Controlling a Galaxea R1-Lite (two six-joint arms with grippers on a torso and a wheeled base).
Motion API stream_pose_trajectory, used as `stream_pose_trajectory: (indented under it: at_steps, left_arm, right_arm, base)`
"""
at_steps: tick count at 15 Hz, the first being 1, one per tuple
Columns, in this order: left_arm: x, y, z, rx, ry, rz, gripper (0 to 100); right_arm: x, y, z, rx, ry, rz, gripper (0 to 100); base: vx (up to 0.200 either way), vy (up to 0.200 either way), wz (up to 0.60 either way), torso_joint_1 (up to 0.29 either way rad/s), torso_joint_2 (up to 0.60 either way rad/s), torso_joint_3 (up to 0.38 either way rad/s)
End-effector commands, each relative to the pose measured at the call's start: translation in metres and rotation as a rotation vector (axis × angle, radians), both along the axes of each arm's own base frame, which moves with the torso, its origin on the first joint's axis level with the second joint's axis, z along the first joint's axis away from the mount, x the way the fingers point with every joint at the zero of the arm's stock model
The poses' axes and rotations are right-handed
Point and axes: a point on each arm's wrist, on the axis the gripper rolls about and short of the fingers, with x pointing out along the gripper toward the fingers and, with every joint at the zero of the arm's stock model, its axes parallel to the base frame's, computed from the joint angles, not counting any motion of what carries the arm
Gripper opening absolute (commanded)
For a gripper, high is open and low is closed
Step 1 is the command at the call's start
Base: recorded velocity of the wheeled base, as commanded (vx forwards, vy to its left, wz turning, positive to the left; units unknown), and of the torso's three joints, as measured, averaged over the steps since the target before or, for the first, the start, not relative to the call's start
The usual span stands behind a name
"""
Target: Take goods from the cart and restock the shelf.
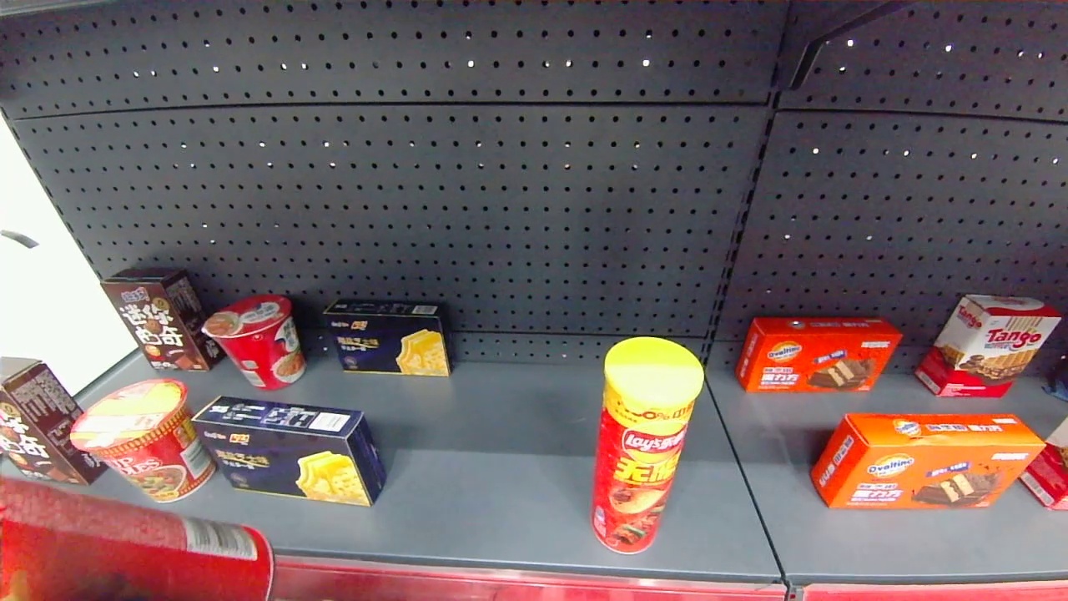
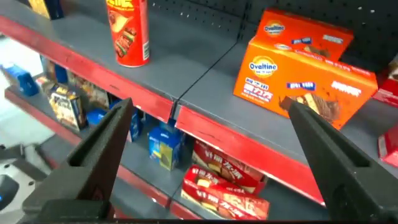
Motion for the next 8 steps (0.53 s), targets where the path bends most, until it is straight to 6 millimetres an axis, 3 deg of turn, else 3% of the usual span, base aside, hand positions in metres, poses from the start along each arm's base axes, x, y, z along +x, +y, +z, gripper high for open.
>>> stream_pose_trajectory:
  at_steps: [1, 5, 6, 8]
  left_arm:
    - [0.045, -0.007, 0.008, 0.007, 0.086, -0.061, 0]
    - [0.079, -0.016, 0.008, 0.013, 0.11, -0.106, 0]
    - [0.096, -0.021, 0.008, 0.015, 0.114, -0.121, 0]
    - [0.106, -0.025, 0.008, 0.016, 0.108, -0.141, 0]
  right_arm:
    - [-0.006, -0.002, -0.009, 0.016, -0.045, -0.004, 100]
    - [0.001, -0.002, -0.023, -0.005, 0.003, -0.099, 100]
    - [0.007, -0.003, -0.035, -0.027, 0.041, -0.21, 100]
    - [0.009, -0.003, -0.037, -0.017, 0.028, -0.227, 100]
  base:
    - [0.0, 0.0, 0.0, 0.0, 0.0, 0.0]
    - [0.0, 0.0, 0.0, 0.0, 0.0, 0.0]
    - [0.0, 0.0, 0.0, 0.0, 0.0, 0.0]
    - [0.0, 0.0, 0.0, 0.0, 0.0, 0.0]
